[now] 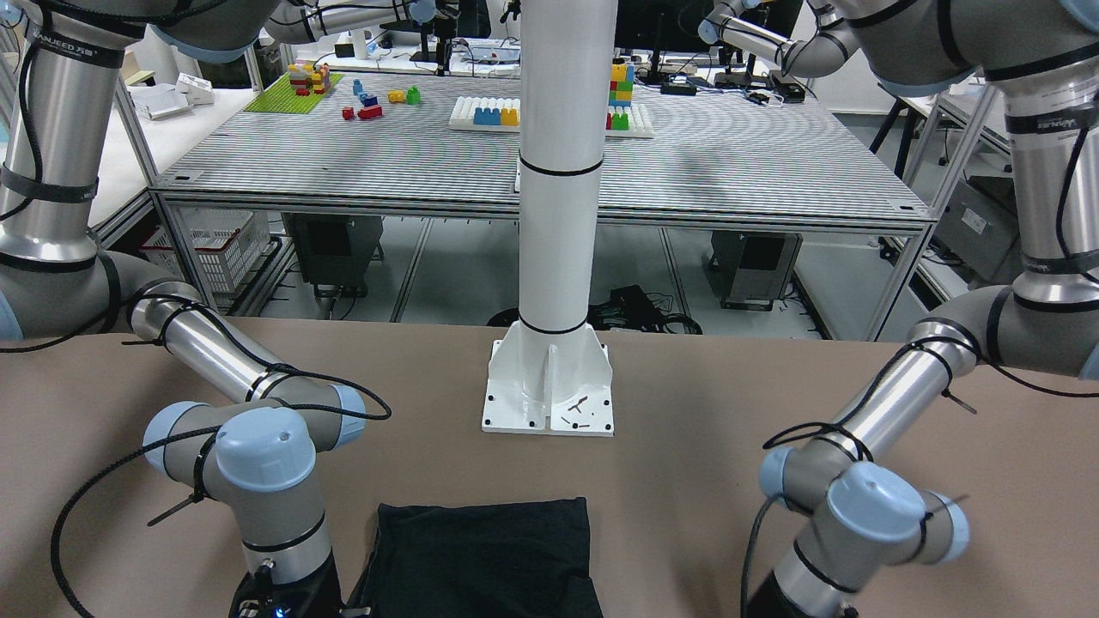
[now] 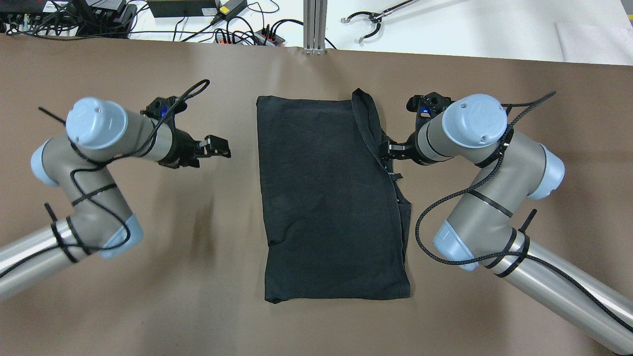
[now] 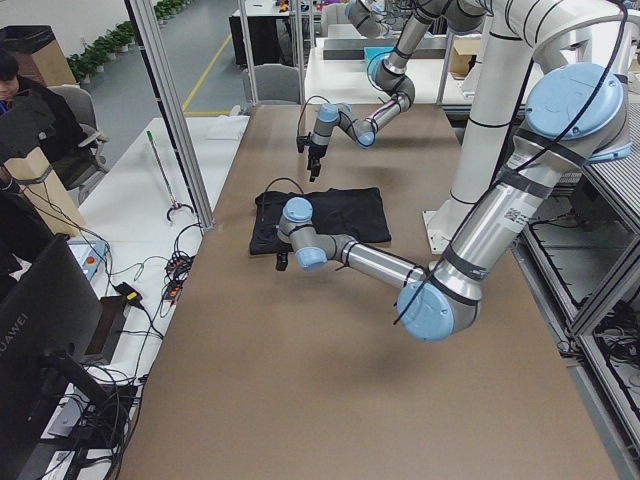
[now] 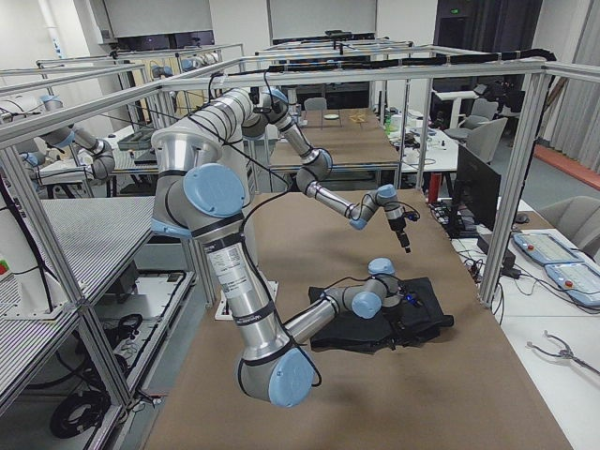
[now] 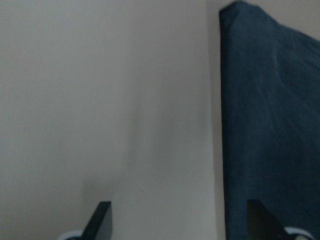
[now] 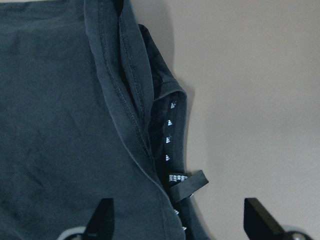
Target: Fold clothes
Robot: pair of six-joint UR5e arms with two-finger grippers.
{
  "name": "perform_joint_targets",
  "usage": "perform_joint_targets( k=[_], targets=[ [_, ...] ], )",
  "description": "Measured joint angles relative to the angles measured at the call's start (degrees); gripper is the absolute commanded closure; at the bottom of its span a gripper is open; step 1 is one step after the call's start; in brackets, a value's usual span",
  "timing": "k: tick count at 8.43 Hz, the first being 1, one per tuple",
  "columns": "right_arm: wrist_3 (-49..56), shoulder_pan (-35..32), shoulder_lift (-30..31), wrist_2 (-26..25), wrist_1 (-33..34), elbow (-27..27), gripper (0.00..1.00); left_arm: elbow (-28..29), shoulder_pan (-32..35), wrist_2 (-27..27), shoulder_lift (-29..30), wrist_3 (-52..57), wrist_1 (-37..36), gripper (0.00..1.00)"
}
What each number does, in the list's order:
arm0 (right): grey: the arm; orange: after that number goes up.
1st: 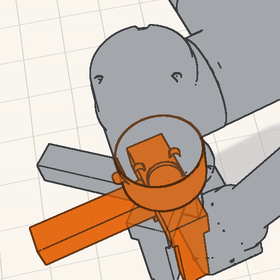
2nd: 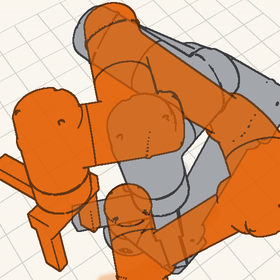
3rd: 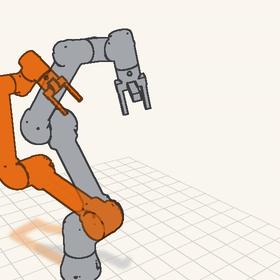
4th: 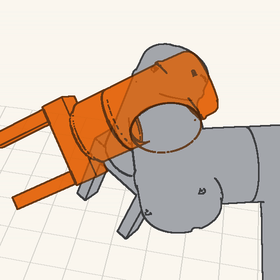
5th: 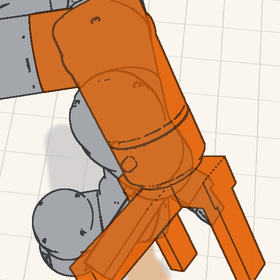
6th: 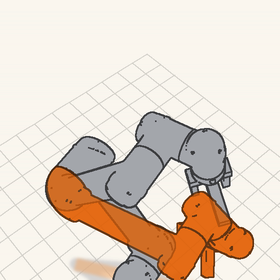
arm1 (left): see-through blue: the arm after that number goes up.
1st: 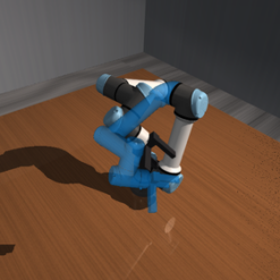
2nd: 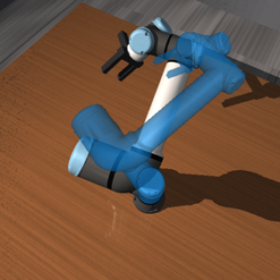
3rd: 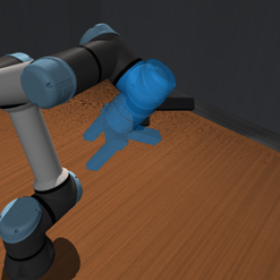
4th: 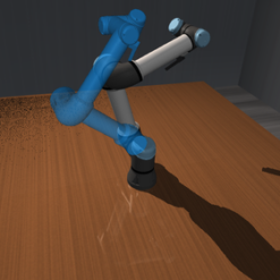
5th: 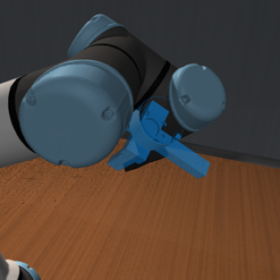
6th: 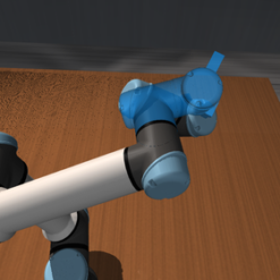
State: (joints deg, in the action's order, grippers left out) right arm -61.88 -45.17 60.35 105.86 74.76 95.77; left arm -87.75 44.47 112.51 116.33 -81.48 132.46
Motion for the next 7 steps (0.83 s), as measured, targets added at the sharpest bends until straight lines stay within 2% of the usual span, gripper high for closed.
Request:
perform_joint_targets(
  k=[2,3,5,7],
  targets=[
    [-9.60,0.32,1.54,-0.11,-2.71,2.36,0.09,-11.60,-10.28,-7.76,-6.74,-12.53,-0.05,0.06],
    [-13.66,0.42,2.65,-0.29,-6.01,2.62,0.09,-14.55,-16.34,-13.94,-7.94,-18.25,-0.13,0.06],
    [-20.24,0.49,3.84,-0.58,-10.59,2.67,0.08,-15.93,-27.10,-26.32,-7.71,-26.46,-0.41,0.06],
    [-23.04,0.52,4.16,-0.81,-11.64,2.76,0.08,-13.62,-30.78,-31.14,-5.52,-31.73,-0.45,0.06]
  ],
)
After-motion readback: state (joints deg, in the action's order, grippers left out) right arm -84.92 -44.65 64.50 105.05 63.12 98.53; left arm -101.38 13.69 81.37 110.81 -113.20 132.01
